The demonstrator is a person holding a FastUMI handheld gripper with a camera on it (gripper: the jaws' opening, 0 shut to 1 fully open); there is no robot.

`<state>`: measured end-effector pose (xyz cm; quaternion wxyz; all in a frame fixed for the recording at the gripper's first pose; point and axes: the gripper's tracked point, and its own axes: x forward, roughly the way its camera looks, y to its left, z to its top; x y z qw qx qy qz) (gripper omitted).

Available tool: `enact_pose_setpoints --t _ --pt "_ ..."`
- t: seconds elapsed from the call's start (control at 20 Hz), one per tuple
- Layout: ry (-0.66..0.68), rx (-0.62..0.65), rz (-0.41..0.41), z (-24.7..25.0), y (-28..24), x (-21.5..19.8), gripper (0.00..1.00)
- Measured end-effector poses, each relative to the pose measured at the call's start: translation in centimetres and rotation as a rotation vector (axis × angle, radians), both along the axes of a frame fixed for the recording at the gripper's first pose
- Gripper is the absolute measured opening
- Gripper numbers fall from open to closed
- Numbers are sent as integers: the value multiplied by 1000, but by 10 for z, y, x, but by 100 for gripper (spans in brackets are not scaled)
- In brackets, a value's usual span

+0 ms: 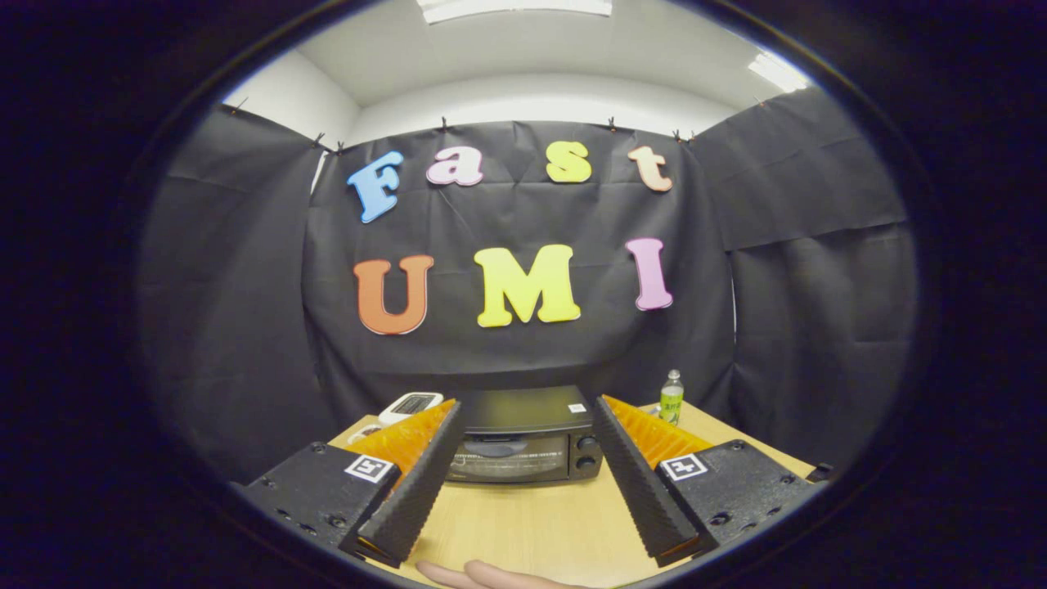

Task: Open the toaster oven, put the food inside, and close the toaster oven door.

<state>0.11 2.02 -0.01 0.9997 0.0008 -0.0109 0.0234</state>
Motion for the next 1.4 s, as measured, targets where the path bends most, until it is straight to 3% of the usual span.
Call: enact_pose_setpoints --t 0.4,0.55,0.8,1.05,1.4 --pt "-69 -15 -47 8 2 35 100" --pt "-94 6 -30 4 9 55 100" --pt "-79 -20 13 -25 25 109 100" --pt "37 -3 73 -80 46 177 100" --pt "130 -24 37 -137 54 243 100"
